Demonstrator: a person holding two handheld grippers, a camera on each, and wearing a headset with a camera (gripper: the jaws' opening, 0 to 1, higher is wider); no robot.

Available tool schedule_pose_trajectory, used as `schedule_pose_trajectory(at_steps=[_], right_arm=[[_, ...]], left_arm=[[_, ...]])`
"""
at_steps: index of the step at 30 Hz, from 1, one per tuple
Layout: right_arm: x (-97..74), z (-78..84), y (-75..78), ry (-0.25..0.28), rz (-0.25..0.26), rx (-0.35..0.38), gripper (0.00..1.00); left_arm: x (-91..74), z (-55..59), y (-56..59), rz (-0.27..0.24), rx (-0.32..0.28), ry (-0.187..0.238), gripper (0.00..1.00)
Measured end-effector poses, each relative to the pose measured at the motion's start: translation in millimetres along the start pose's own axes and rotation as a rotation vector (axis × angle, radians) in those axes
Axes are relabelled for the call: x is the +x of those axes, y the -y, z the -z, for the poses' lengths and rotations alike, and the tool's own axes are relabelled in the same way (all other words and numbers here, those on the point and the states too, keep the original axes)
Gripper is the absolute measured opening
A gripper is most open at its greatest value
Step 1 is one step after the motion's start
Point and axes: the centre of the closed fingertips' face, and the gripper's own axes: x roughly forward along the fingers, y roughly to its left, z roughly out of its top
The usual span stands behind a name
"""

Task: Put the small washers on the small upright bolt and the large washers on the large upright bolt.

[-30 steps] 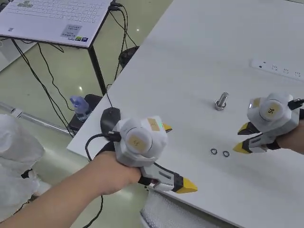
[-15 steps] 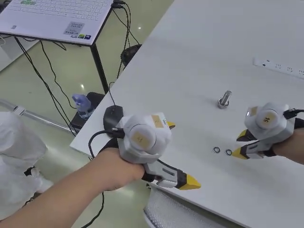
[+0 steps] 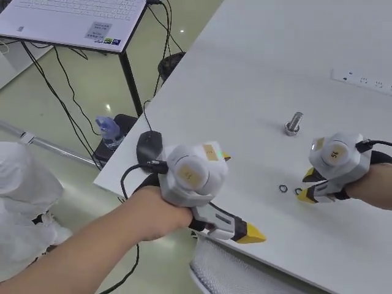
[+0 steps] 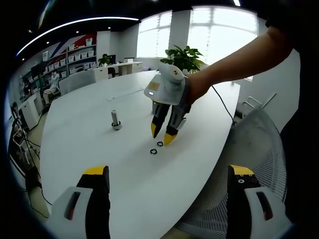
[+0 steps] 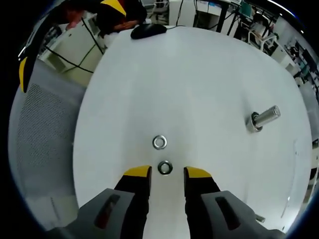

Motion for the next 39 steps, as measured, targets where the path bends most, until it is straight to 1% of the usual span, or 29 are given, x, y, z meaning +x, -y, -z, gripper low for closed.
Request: schedule_pose_trajectory(at_steps=[5,9,14,17,19,20,23,27,30,32,34,37,39], right_arm=[[2.1,1.7,-0.1,-0.019,0.007,-0.021,0.27],[3.3,2.4,-0.1,-0.023,0.005,-0.013,0.27],[4.1,1.8,0.8,-0.022,0.000,-0.008,0.26],[4.2,2.0,0.9,-0.022,-0.005,-0.008,0.24],[4.3,2.5,1.2,-0.028,-0.006,-0.017,0.21],[4.4,2.8,1.8,-0.031,-0.004,-0.006,0.21],[4.3,2.8,2.0,-0.034,-0.005,0.000,0.21],[4.9,2.4,0.3,-0.056,-0.004,-0.004,0.19],[6.7,2.7,1.2,-0.077,-0.008,-0.009,0.17],[7.2,2.5,2.1,-0.091,-0.005,-0.012,0.15],[7.6,2.5,1.3,-0.106,-0.008,-0.026,0.14],[8.7,3.1,2.6,-0.120,-0.011,-0.022,0.14],[9.6,4.0,3.7,-0.127,-0.009,-0.029,0.13]], left_arm=[[-0.8,0.2,-0.7,0.000,-0.004,0.003,0.99],[-0.9,2.2,0.0,0.003,-0.005,-0.002,0.99],[-2.0,1.1,-1.7,0.002,-0.006,0.001,0.99],[-1.5,1.4,-2.8,0.001,-0.005,0.001,0.99],[-1.2,1.3,-3.3,0.002,-0.005,0.001,0.99],[-1.2,1.0,-3.4,0.002,-0.005,0.003,0.99],[-1.0,0.0,-4.0,0.002,-0.010,0.009,0.99],[-1.4,1.1,-3.1,0.008,-0.010,0.005,0.98],[-2.7,1.3,-5.3,0.006,-0.012,0.006,0.98],[-3.4,1.3,-6.4,0.007,-0.012,0.005,0.97],[-4.5,0.1,-7.2,0.005,-0.008,0.006,0.97],[-4.8,-2.4,-8.7,0.001,-0.010,0.014,0.97],[-4.6,-2.4,-8.0,0.002,-0.009,0.010,0.96]])
